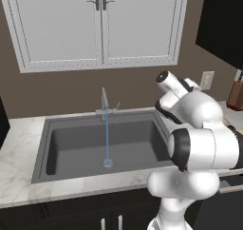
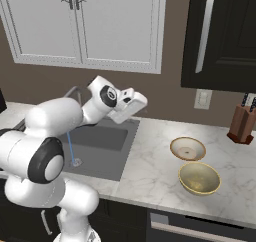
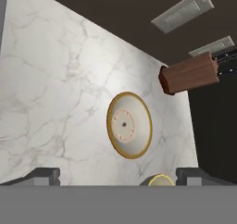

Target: Rinse each bowl for a few seconds and place them down in the sink or on the counter.

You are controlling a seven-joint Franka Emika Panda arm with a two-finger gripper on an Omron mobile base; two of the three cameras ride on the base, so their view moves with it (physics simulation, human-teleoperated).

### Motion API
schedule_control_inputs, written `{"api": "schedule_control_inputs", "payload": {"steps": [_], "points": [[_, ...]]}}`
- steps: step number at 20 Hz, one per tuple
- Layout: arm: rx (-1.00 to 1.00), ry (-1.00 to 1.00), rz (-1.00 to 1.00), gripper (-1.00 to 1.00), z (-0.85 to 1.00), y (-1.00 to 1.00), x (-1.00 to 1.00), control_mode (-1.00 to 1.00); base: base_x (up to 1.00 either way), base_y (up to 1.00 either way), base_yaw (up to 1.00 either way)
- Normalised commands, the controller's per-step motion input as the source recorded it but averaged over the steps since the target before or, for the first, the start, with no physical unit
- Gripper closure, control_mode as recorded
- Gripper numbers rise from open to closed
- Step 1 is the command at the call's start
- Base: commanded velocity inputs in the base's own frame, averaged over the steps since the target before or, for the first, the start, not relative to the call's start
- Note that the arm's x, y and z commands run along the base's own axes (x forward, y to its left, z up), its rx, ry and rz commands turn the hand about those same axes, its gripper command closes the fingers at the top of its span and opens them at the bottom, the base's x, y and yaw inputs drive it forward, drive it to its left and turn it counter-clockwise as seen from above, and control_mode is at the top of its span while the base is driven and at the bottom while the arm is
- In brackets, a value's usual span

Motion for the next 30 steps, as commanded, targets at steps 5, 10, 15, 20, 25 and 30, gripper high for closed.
{"api": "schedule_control_inputs", "payload": {"steps": [5,10,15,20,25,30], "points": [[0.00,0.07,-0.05,-1.00,-0.06,-0.18,-0.19,-1.00,0.00,0.00,0.00],[0.00,0.06,-0.05,-1.00,-0.10,-0.13,-0.16,-1.00,0.00,0.00,0.00],[0.00,0.05,-0.04,-1.00,-0.10,-0.14,-0.09,-1.00,0.00,0.00,0.00],[0.00,0.04,-0.03,-1.00,-0.16,-0.14,-0.01,-1.00,0.00,0.00,0.00],[-0.01,0.06,-0.02,-1.00,-0.19,-0.12,0.00,-1.00,0.00,0.00,0.00],[-0.01,0.05,0.00,-1.00,-0.21,-0.04,0.03,-1.00,0.00,0.00,0.00]]}}
